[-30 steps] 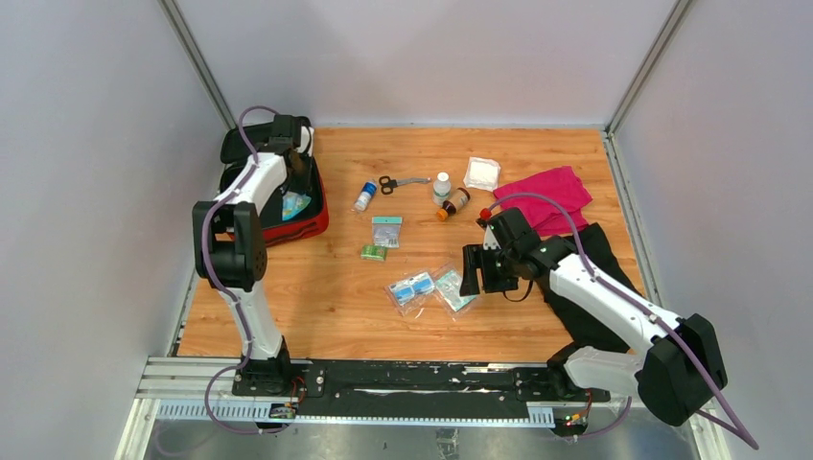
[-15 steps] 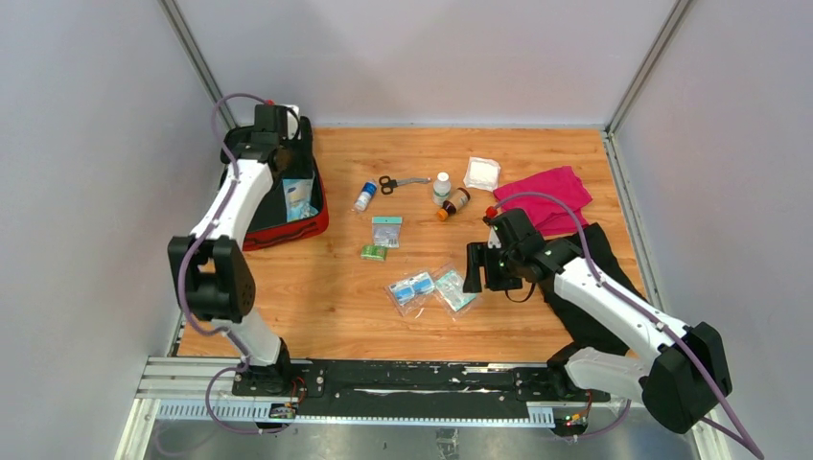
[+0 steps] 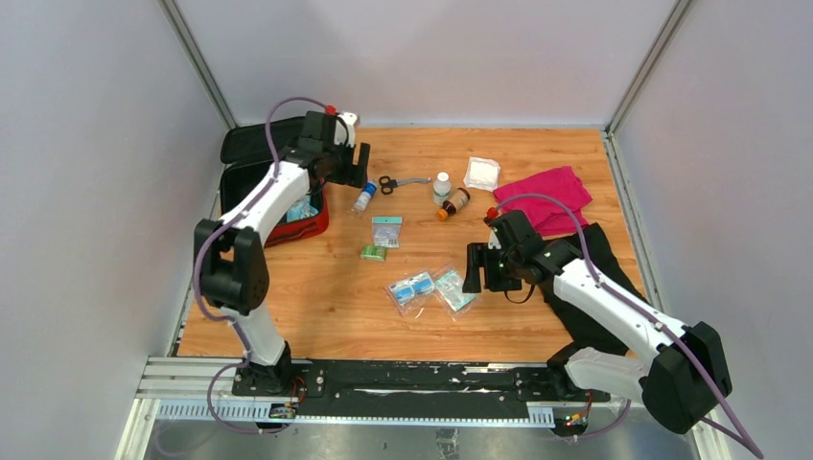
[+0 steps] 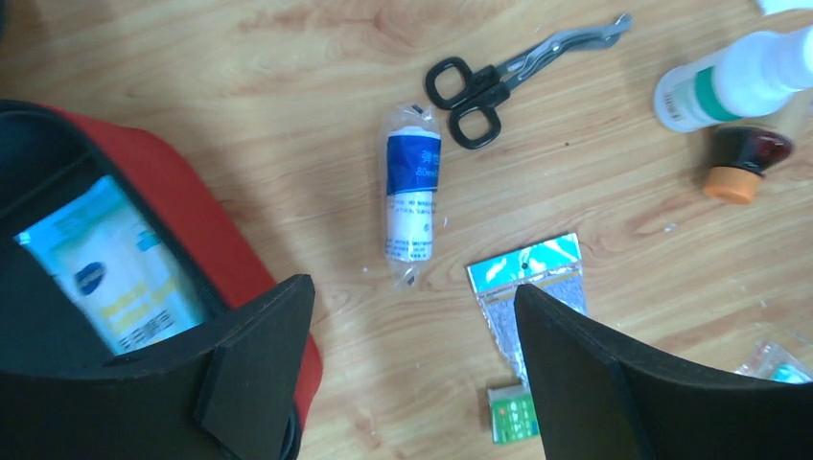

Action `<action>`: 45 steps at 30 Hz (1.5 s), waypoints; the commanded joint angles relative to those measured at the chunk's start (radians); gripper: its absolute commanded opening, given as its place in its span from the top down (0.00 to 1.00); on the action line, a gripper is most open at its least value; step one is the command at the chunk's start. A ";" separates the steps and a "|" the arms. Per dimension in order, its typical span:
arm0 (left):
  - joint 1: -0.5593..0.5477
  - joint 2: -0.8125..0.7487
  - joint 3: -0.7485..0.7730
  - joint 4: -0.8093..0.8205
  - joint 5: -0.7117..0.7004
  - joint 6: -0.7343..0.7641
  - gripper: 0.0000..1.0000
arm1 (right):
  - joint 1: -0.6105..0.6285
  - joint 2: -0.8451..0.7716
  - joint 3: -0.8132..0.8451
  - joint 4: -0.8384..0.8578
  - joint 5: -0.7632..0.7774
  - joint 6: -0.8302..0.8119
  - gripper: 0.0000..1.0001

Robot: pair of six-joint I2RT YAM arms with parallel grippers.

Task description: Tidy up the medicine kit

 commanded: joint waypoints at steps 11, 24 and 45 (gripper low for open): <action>-0.021 0.308 0.167 -0.042 0.012 0.073 0.14 | 0.010 -0.038 -0.044 -0.004 -0.033 0.007 0.27; -0.040 0.439 0.205 -0.057 -0.045 0.060 0.28 | 0.010 -0.041 -0.045 -0.021 -0.026 0.006 0.28; -0.048 0.298 0.173 -0.044 -0.019 0.009 0.72 | 0.009 -0.053 -0.066 -0.029 0.011 0.029 0.28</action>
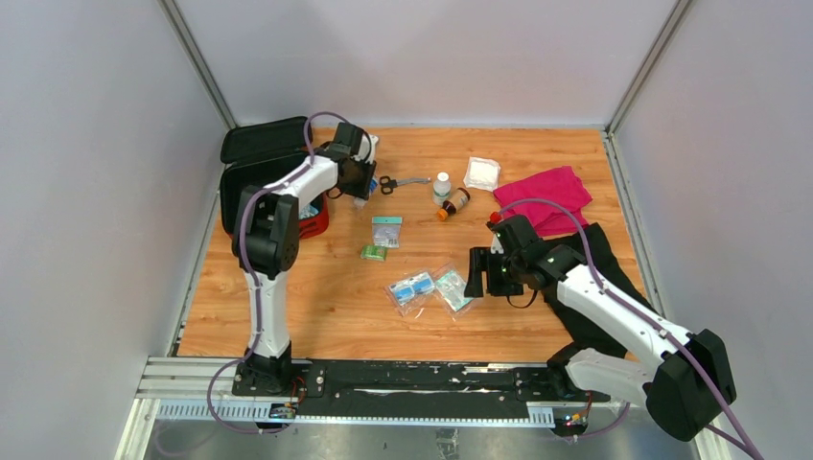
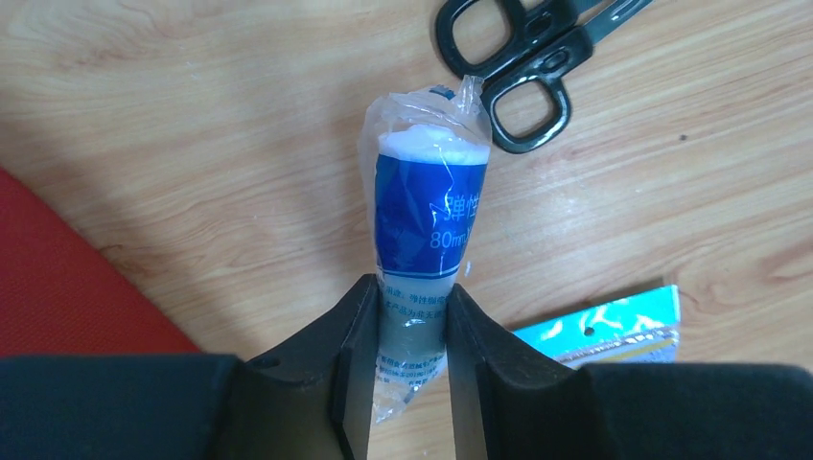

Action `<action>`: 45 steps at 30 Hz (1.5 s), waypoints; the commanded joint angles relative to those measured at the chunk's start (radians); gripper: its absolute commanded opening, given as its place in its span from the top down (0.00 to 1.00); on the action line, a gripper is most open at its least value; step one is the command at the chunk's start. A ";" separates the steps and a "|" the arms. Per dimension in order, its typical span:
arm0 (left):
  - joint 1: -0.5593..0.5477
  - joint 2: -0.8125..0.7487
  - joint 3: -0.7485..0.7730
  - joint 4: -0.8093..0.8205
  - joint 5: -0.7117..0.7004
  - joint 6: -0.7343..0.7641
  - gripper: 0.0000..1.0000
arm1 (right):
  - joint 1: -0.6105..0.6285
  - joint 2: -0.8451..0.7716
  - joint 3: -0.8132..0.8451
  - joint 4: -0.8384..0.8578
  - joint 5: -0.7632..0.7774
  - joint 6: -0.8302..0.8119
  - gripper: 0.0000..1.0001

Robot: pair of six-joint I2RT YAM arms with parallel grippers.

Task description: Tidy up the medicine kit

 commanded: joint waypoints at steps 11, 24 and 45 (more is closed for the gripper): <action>0.118 -0.354 -0.109 0.052 0.080 -0.115 0.73 | 0.009 0.011 -0.028 -0.016 0.024 0.009 0.28; 0.416 -0.433 -0.257 -0.067 -0.199 -0.151 0.76 | 0.009 0.059 -0.041 0.043 -0.019 0.005 0.28; 0.416 -0.303 -0.240 -0.086 -0.309 -0.161 0.47 | 0.010 0.035 -0.044 0.044 -0.035 -0.006 0.28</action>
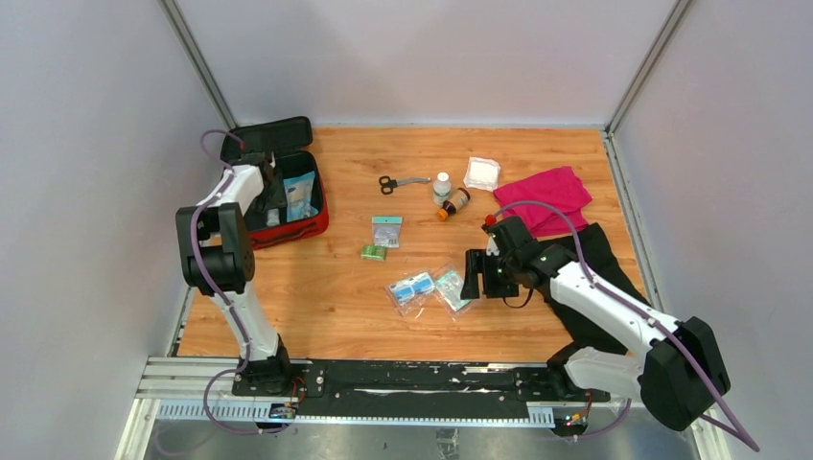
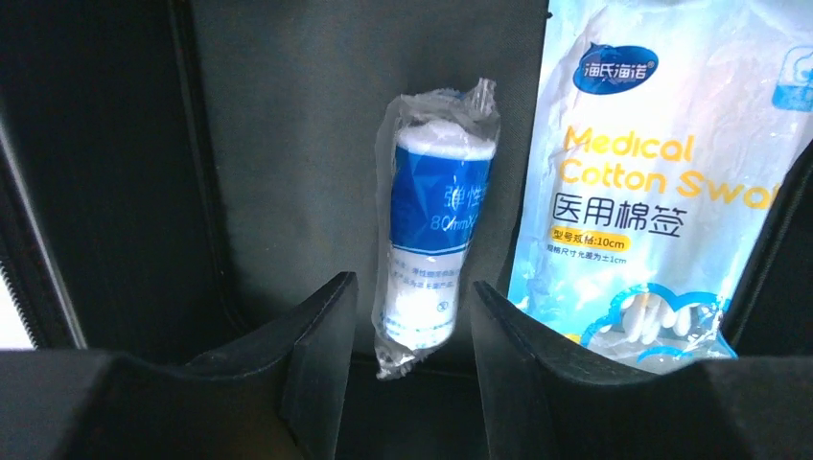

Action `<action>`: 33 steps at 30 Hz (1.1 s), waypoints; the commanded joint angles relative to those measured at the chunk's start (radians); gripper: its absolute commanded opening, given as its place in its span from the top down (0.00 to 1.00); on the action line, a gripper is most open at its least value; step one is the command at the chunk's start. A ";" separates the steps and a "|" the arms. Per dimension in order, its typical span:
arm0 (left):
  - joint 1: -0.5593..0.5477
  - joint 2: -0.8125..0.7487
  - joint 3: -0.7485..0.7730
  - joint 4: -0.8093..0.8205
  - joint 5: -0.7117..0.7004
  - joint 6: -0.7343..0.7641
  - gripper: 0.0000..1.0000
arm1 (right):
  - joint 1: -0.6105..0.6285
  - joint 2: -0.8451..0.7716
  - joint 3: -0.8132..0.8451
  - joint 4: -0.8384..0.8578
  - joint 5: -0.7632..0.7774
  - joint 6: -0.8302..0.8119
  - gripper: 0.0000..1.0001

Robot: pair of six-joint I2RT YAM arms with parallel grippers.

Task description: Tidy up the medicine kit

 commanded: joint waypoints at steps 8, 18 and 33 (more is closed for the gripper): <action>-0.029 -0.211 -0.032 -0.021 0.013 -0.066 0.38 | 0.009 -0.045 -0.014 -0.032 0.018 -0.010 0.28; -0.590 -0.357 -0.100 0.024 -0.010 -0.219 0.37 | 0.008 -0.074 -0.018 -0.025 0.084 0.035 0.28; -0.887 -0.068 -0.073 0.113 -0.133 -0.323 0.38 | 0.008 -0.172 -0.068 -0.035 0.086 0.056 0.28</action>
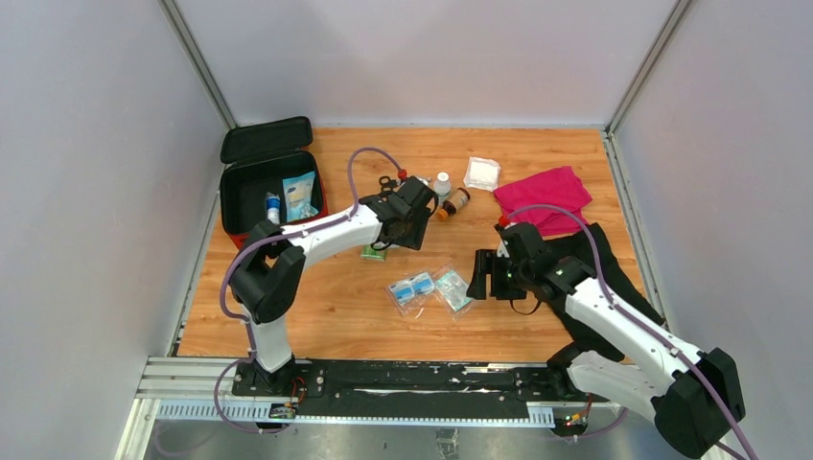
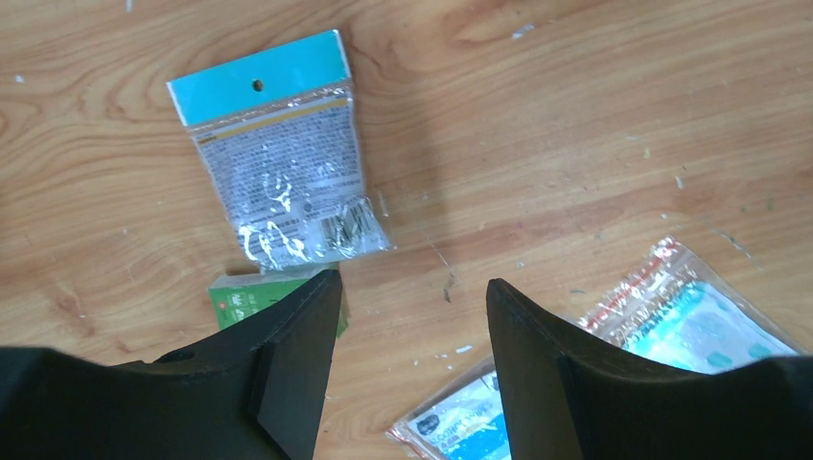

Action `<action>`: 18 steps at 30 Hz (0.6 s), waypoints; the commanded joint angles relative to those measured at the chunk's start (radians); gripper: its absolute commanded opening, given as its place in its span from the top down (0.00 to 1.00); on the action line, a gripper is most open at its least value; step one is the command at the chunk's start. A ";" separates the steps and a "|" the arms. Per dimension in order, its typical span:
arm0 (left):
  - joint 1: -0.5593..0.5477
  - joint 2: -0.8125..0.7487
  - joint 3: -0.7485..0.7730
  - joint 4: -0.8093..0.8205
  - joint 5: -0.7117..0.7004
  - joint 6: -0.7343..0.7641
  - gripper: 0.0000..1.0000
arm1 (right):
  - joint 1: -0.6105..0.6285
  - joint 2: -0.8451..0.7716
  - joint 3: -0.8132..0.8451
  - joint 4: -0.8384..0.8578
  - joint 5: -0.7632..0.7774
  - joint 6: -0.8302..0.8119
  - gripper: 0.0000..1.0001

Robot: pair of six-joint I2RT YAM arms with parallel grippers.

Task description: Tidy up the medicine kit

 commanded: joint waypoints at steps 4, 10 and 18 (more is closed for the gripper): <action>0.002 0.028 0.012 0.038 -0.124 0.000 0.38 | 0.008 -0.016 -0.025 -0.029 0.016 0.014 0.28; 0.003 0.092 0.039 0.037 -0.162 0.035 0.39 | 0.008 0.008 -0.020 -0.029 0.005 0.011 0.28; 0.005 0.172 0.060 0.063 -0.188 0.041 0.45 | 0.008 0.018 -0.018 -0.030 -0.004 -0.002 0.28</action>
